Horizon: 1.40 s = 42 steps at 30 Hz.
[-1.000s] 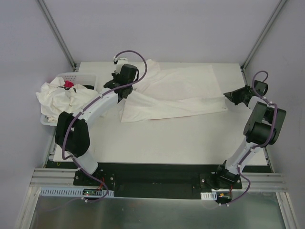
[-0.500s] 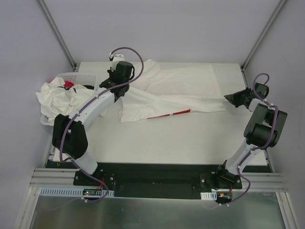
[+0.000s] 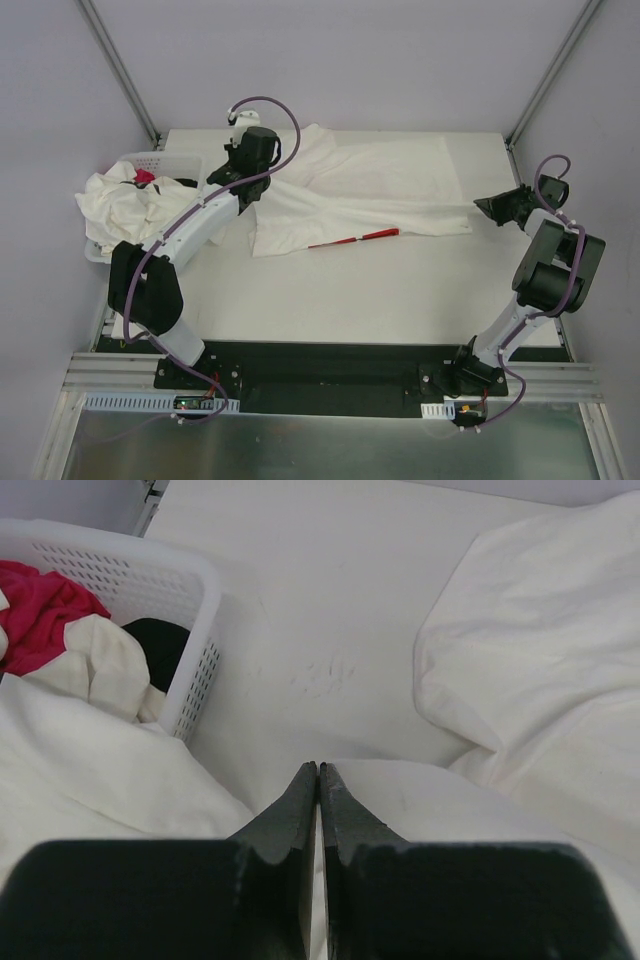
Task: Fold and stack the t-shirts
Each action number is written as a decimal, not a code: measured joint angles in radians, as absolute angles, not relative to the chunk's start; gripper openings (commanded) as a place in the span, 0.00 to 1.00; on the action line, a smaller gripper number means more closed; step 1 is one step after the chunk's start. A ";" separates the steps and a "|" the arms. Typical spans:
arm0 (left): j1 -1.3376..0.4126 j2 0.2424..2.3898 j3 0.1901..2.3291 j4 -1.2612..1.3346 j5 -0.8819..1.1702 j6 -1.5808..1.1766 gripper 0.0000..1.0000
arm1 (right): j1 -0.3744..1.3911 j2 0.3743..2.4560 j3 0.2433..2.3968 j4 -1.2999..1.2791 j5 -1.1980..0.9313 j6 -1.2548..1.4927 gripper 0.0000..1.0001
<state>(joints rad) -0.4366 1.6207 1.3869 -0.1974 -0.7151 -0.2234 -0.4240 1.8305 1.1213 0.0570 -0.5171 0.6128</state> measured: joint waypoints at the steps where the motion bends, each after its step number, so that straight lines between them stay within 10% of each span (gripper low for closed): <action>1: -0.437 1.621 1.387 -0.196 -0.715 -0.223 0.00 | -0.424 1.831 1.121 0.059 -0.517 0.613 0.01; 42: -0.554 1.234 1.042 -0.246 -0.546 -0.414 0.00 | -0.426 1.163 0.654 0.033 -0.544 0.619 0.01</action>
